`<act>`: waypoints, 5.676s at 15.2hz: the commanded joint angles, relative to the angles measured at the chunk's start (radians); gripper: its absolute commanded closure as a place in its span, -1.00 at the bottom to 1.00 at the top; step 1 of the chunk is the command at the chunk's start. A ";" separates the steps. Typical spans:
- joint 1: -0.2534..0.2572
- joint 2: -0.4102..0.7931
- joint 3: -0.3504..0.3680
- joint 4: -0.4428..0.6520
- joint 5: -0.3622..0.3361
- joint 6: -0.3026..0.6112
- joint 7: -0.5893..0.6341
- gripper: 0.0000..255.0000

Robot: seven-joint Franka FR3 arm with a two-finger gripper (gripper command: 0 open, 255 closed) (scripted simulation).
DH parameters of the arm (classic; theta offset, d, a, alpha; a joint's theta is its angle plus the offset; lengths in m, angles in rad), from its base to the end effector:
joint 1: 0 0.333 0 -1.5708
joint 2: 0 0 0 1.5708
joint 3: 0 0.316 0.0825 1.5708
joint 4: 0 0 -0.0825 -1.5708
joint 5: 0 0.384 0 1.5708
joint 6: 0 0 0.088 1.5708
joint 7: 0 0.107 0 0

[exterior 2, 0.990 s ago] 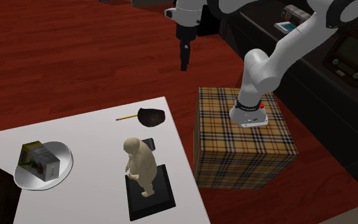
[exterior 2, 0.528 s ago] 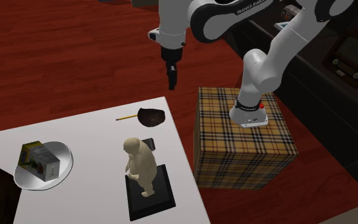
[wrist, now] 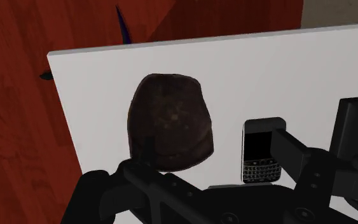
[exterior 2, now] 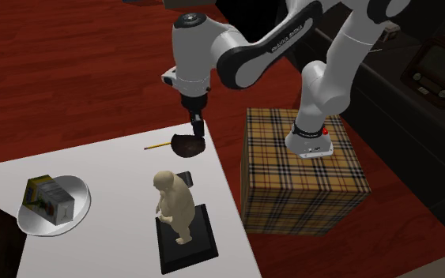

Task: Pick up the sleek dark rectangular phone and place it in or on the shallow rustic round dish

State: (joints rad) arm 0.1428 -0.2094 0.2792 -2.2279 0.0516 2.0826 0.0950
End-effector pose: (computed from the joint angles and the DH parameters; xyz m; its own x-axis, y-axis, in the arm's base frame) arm 0.4465 0.2083 0.4621 0.9540 0.2941 0.0577 0.2942 -0.9557 0.0055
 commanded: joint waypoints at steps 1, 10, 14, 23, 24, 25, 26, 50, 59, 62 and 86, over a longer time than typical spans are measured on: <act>0.010 0.074 0.026 0.039 -0.028 0.028 0.019 -1.00; 0.086 0.405 0.095 0.256 -0.206 0.090 0.117 -1.00; 0.106 0.468 0.093 0.284 -0.241 0.114 0.135 -1.00; 0.110 0.510 0.084 0.261 -0.266 0.176 0.151 -1.00; 0.110 0.510 0.084 0.261 -0.266 0.176 0.151 -1.00; 0.110 0.510 0.084 0.261 -0.266 0.176 0.151 -1.00; 0.110 0.510 0.084 0.261 -0.266 0.176 0.151 -1.00; 0.098 0.425 0.100 0.333 -0.214 0.027 0.111 1.00; 0.095 0.384 0.106 0.405 -0.190 -0.082 0.090 1.00; 0.080 0.349 0.100 0.380 -0.174 -0.088 0.064 1.00; -0.040 0.154 -0.003 -0.037 -0.102 0.161 -0.174 1.00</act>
State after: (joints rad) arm 0.1027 -0.0609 0.2761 -2.2564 -0.0476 2.2299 -0.0816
